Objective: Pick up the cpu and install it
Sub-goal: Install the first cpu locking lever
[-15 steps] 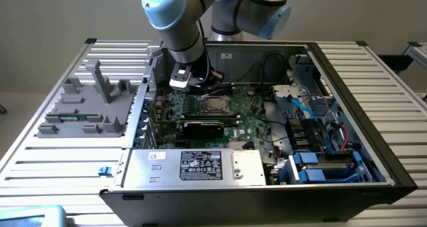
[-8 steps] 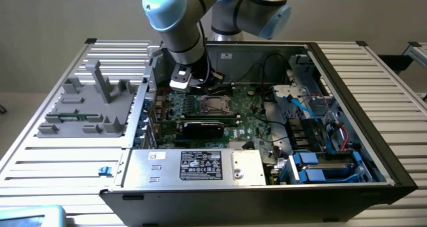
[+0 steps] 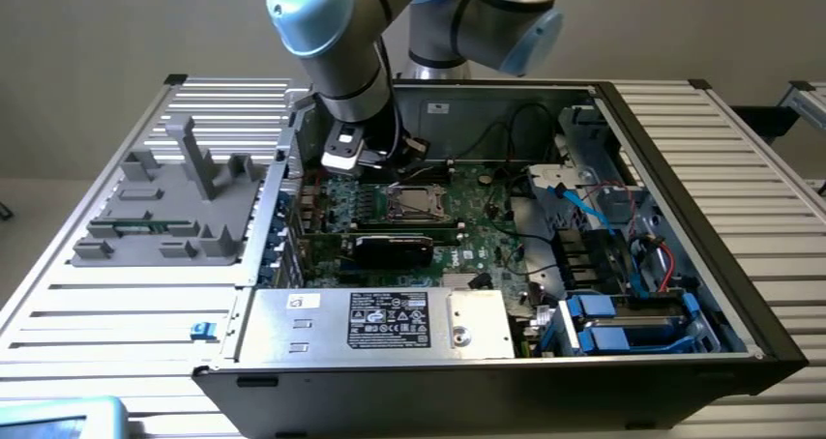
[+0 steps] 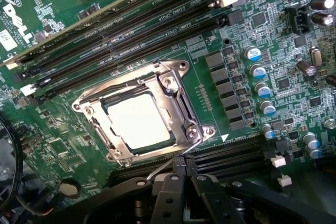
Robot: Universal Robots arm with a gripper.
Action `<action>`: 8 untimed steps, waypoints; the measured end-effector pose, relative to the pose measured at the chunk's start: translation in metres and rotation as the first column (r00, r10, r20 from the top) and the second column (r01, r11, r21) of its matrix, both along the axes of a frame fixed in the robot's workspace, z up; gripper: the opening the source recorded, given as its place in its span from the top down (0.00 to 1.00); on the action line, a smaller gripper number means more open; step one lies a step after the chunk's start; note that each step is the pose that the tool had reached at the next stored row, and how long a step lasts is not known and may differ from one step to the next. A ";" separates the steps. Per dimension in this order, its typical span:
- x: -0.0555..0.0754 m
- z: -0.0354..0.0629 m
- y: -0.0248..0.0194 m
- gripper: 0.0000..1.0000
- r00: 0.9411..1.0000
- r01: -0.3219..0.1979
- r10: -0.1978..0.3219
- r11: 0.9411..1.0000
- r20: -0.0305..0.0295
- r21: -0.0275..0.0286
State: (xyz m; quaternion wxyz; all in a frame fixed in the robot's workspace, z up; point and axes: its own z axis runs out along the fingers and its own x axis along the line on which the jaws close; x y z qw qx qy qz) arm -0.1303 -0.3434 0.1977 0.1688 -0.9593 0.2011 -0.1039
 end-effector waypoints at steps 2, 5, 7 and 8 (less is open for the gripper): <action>-0.003 0.0009 0.0002 0.89 1.000 0.000 0.000 1.000 0.000 0.000; -0.005 0.0019 0.0016 0.89 1.000 0.001 -0.001 1.000 0.000 0.000; -0.005 0.0022 0.0030 0.89 1.000 0.002 -0.002 1.000 0.000 0.000; -0.005 0.0022 0.0034 0.89 1.000 0.002 -0.002 1.000 0.000 0.000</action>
